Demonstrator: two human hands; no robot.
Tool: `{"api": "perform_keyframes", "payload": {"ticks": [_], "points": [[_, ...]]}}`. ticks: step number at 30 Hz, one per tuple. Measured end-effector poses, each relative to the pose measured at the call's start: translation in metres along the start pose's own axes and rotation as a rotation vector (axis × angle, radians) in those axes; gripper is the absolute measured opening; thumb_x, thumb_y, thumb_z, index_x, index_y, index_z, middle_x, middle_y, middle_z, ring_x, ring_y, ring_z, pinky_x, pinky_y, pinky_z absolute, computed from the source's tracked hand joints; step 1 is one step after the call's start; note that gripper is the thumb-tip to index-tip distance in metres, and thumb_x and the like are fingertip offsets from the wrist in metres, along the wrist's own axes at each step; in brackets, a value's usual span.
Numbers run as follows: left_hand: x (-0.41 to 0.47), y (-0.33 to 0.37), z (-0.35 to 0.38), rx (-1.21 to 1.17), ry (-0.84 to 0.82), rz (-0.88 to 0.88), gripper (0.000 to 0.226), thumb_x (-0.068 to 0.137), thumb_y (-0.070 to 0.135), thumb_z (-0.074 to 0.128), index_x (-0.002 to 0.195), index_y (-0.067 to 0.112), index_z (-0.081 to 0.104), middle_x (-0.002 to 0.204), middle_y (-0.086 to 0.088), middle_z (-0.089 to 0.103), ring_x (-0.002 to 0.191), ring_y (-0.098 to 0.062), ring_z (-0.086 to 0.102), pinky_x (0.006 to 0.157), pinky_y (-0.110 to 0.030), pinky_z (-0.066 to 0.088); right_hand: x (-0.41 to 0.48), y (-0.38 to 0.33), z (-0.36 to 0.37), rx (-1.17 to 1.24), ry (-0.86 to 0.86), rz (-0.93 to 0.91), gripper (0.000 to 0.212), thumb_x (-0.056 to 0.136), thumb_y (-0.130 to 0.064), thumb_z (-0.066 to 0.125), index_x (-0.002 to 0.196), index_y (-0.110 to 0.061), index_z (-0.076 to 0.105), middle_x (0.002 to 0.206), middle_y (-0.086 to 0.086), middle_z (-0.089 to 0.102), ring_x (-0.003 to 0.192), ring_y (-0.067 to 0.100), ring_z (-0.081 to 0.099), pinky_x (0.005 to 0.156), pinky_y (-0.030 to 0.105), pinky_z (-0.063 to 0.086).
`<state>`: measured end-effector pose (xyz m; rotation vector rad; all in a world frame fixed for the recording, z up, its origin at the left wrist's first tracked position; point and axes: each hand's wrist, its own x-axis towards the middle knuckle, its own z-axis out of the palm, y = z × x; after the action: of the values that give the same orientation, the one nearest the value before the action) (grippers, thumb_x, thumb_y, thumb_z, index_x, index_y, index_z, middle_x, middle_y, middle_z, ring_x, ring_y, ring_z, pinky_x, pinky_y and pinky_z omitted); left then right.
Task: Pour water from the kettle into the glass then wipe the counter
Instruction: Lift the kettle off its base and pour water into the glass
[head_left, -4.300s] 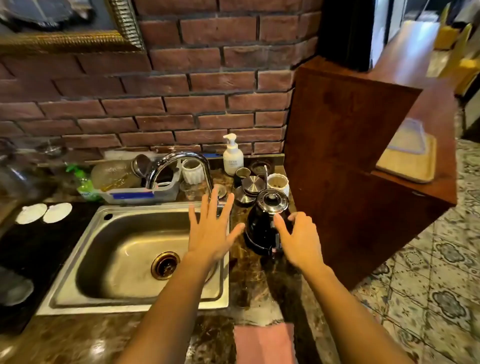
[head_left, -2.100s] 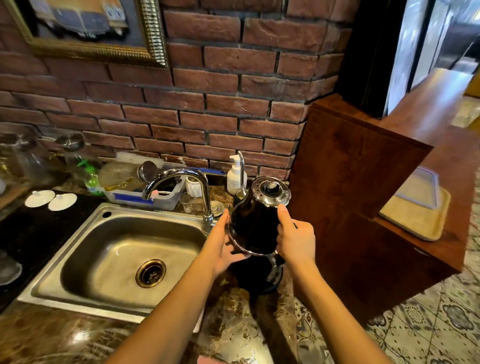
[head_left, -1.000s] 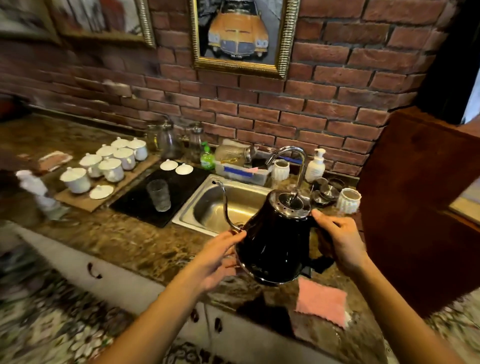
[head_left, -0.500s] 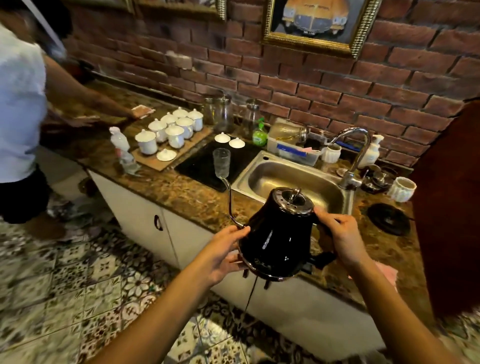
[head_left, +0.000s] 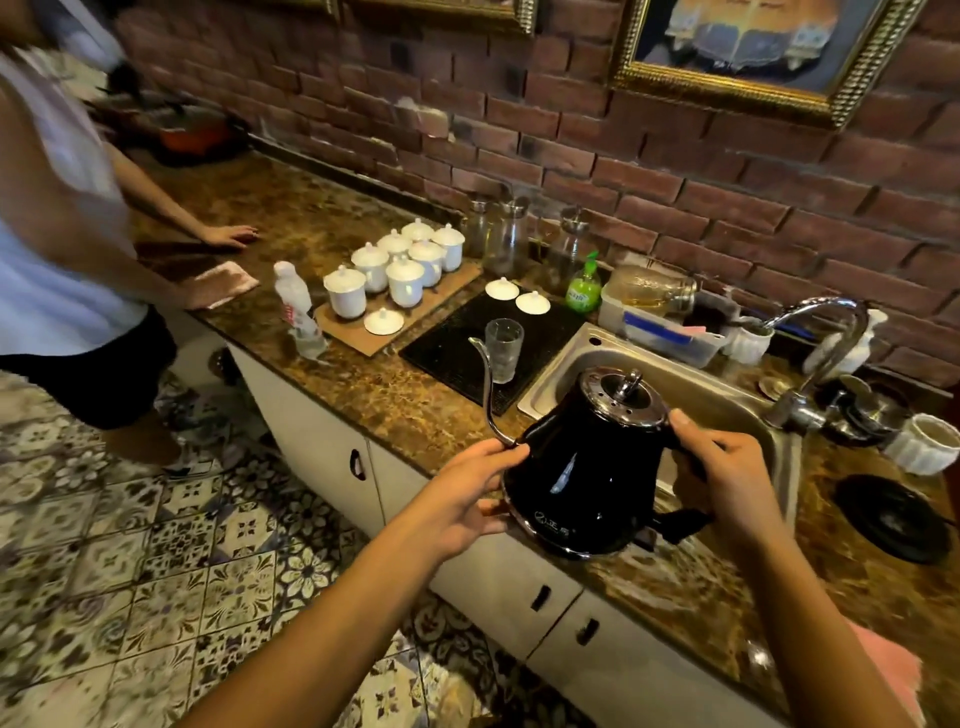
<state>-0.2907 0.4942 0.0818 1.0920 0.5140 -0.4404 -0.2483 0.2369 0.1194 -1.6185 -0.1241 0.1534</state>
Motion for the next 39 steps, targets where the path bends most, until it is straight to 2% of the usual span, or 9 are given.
{"api": "perform_keyframes", "payload": {"ticks": [3,8,11,14,20,25,28,36,39], "points": [[0.023,0.031,0.001,0.035,-0.024,-0.011,0.037,0.089,0.026,0.076,0.058,0.045,0.077,0.069,0.005,0.078,0.096,-0.024,0.065,0.09,-0.041,0.048,0.031,0.001,0.001,-0.024,0.03,-0.023,0.058,0.081,-0.065,0.073,0.048,-0.021,0.054,0.047,-0.009,0.033,0.04,0.011,0.027,0.042,0.022,0.022],[0.061,0.071,0.0,0.061,-0.052,-0.013,0.031,0.09,0.025,0.075,0.064,0.042,0.079,0.068,0.006,0.077,0.09,-0.021,0.066,0.072,-0.035,0.055,0.077,-0.001,0.003,-0.072,0.076,-0.057,0.055,0.089,-0.062,0.068,0.048,-0.026,0.06,0.047,-0.01,0.031,0.041,0.013,0.025,0.044,0.023,0.021],[0.077,0.089,0.001,0.082,-0.049,-0.002,0.008,0.091,0.025,0.075,0.087,0.031,0.078,0.092,-0.003,0.076,0.096,-0.026,0.066,0.084,-0.042,0.057,0.097,0.0,0.005,-0.09,0.097,-0.054,0.055,0.086,-0.068,0.068,0.05,-0.026,0.063,0.047,-0.008,0.031,0.04,0.013,0.026,0.043,0.021,0.023],[0.095,0.102,-0.001,0.092,-0.039,-0.009,0.016,0.091,0.025,0.074,0.106,0.026,0.069,0.101,-0.007,0.068,0.099,-0.028,0.063,0.097,-0.048,0.052,0.112,0.004,0.007,-0.068,0.133,-0.053,0.065,0.085,-0.067,0.071,0.049,-0.018,0.047,0.049,-0.002,0.028,0.041,0.014,0.023,0.043,0.022,0.021],[0.123,0.12,-0.001,0.039,-0.04,-0.085,0.016,0.091,0.027,0.073,0.106,0.027,0.067,0.09,-0.007,0.066,0.089,-0.026,0.062,0.071,-0.037,0.052,0.13,0.014,0.017,-0.116,0.215,-0.045,0.07,0.087,-0.07,0.066,0.048,-0.017,0.042,0.044,-0.006,0.03,0.041,0.017,0.025,0.043,0.021,0.023],[0.142,0.131,-0.006,0.021,-0.06,-0.135,0.05,0.088,0.031,0.076,0.135,0.018,0.064,0.11,-0.012,0.069,0.108,-0.031,0.063,0.1,-0.048,0.053,0.136,0.015,0.03,-0.168,0.284,-0.052,0.067,0.089,-0.069,0.063,0.045,-0.021,0.048,0.041,-0.008,0.036,0.04,0.015,0.03,0.041,0.021,0.026],[0.155,0.139,-0.011,0.044,-0.082,-0.145,0.041,0.088,0.03,0.076,0.126,0.022,0.067,0.105,-0.009,0.069,0.106,-0.029,0.063,0.089,-0.043,0.054,0.14,0.015,0.043,-0.16,0.337,-0.053,0.065,0.087,-0.069,0.064,0.044,-0.023,0.048,0.04,-0.01,0.037,0.038,0.013,0.03,0.041,0.02,0.025],[0.198,0.177,-0.037,0.218,-0.194,-0.188,0.009,0.089,0.032,0.074,0.092,0.027,0.068,0.092,-0.002,0.065,0.089,-0.022,0.06,0.083,-0.039,0.049,0.157,0.018,0.081,-0.161,0.484,-0.053,0.063,0.088,-0.065,0.066,0.046,-0.021,0.049,0.042,-0.01,0.037,0.039,0.015,0.029,0.045,0.026,0.022],[0.214,0.199,-0.047,0.289,-0.265,-0.196,0.014,0.09,0.033,0.073,0.076,0.031,0.072,0.071,0.005,0.066,0.077,-0.018,0.057,0.074,-0.035,0.047,0.164,0.018,0.105,-0.149,0.572,-0.066,0.065,0.088,-0.064,0.068,0.047,-0.02,0.043,0.043,-0.007,0.034,0.042,0.017,0.027,0.047,0.032,0.019]]}}
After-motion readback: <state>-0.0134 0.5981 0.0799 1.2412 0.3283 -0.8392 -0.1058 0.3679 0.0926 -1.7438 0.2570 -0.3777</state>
